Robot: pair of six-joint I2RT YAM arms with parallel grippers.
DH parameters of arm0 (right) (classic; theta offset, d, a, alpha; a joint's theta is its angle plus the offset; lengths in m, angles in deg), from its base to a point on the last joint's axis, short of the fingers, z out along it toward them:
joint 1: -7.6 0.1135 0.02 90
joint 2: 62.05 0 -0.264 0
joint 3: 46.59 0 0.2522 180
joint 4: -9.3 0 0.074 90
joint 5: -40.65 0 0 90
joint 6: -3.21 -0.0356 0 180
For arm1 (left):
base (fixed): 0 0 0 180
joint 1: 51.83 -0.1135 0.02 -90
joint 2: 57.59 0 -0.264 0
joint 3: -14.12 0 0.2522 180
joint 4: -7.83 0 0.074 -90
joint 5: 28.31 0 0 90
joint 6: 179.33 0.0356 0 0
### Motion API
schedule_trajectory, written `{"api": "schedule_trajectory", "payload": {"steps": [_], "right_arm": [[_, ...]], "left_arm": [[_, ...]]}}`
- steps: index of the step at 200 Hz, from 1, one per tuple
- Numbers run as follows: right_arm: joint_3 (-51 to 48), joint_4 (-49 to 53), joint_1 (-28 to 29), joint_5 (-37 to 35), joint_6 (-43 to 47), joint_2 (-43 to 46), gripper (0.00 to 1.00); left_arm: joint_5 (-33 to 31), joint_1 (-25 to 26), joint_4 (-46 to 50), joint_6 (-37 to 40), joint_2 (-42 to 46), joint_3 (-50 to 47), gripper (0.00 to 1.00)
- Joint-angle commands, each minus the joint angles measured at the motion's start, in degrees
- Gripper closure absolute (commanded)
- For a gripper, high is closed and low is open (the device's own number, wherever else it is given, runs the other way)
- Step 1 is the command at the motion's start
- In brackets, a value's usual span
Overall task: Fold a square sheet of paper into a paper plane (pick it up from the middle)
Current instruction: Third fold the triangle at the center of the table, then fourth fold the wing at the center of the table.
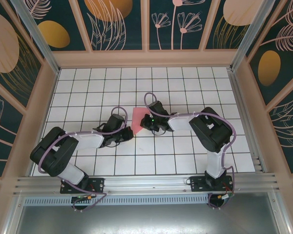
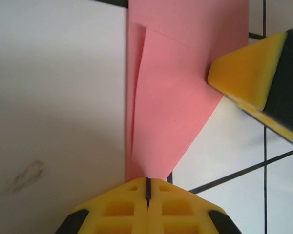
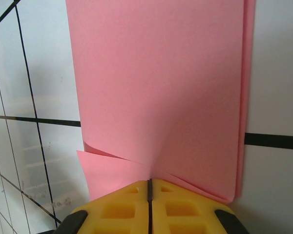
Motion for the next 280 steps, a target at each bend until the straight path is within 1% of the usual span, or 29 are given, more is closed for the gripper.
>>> {"api": "schedule_trajectory", "payload": {"steps": [1,22,41,56,69,91,117,146,193,225,256,280], "right_arm": [[0.0,6.3,0.0,-3.4,0.0,-2.8,0.91],[0.7,6.6,0.1,-2.9,0.2,-2.1,0.91],[1.2,5.5,0.0,-1.9,0.3,-0.4,0.9],[1.5,4.1,0.0,-1.7,0.4,1.9,0.89],[1.0,2.4,-0.1,-1.9,0.1,4.3,0.85],[-0.8,0.1,-1.0,-2.9,-1.6,8.2,0.76],[-4.2,-2.2,-2.5,-3.2,-4.0,11.3,0.7],[-6.0,-1.4,-3.7,-3.0,-4.7,11.4,0.64],[-6.6,-2.3,-4.8,0.2,-6.0,8.4,0.62],[-5.2,-2.0,-4.8,1.6,-6.4,6.1,0.63],[-4.3,-2.0,-4.8,2.3,-6.0,5.3,0.64],[-3.8,-2.2,-4.8,3.3,-5.6,4.7,0.66]], "left_arm": [[-1.1,-0.3,7.9,1.9,3.0,-1.4,1.0],[-1.0,-0.2,10.1,2.9,6.1,0.1,1.0],[-0.3,-0.2,9.1,3.6,7.2,2.0,1.0],[0.3,-0.3,7.1,3.8,7.1,3.9,0.94],[0.6,-0.3,4.8,3.2,6.7,5.3,0.93],[0.5,-0.3,2.2,2.5,4.7,7.9,0.92],[-0.6,-0.2,2.5,2.9,-0.1,11.4,0.92],[-5.1,-0.2,4.3,3.4,-4.6,13.8,0.94],[-7.3,-0.2,5.1,3.8,-8.7,14.7,0.98],[-8.9,-0.3,6.3,2.9,-10.1,15.0,0.99],[-9.2,-0.2,6.7,2.2,-10.1,14.8,1.0],[-9.3,-0.2,6.9,1.9,-10.9,14.6,1.0]]}}
